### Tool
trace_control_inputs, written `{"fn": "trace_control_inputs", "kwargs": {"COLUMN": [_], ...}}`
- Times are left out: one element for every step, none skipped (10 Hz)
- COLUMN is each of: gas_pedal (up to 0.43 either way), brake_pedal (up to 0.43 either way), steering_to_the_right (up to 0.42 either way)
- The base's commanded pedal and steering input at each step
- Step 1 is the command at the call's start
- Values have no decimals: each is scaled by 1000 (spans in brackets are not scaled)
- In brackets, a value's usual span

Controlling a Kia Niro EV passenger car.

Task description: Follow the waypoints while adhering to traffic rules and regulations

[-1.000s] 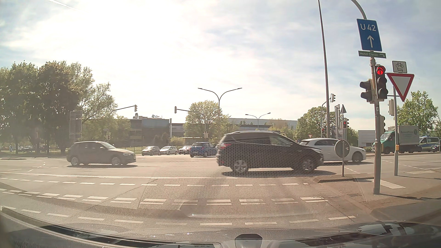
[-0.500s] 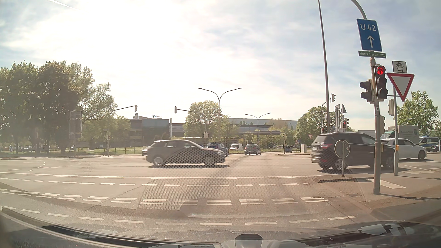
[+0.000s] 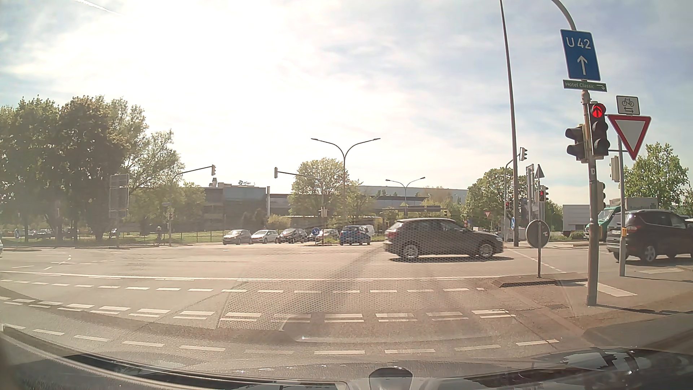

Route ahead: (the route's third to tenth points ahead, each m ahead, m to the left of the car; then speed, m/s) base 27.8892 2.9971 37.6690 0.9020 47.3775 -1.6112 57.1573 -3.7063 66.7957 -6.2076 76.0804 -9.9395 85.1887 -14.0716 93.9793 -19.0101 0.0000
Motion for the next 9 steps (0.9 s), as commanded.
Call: {"fn": "trace_control_inputs", "kwargs": {"gas_pedal": [0, 0, 0, 0, 0, 0, 0, 0, 0], "brake_pedal": [256, 250, 250, 256, 250, 256, 256, 250, 250], "steering_to_the_right": [13, 13, 12, 13, 13, 13, 13, 13, 13]}}
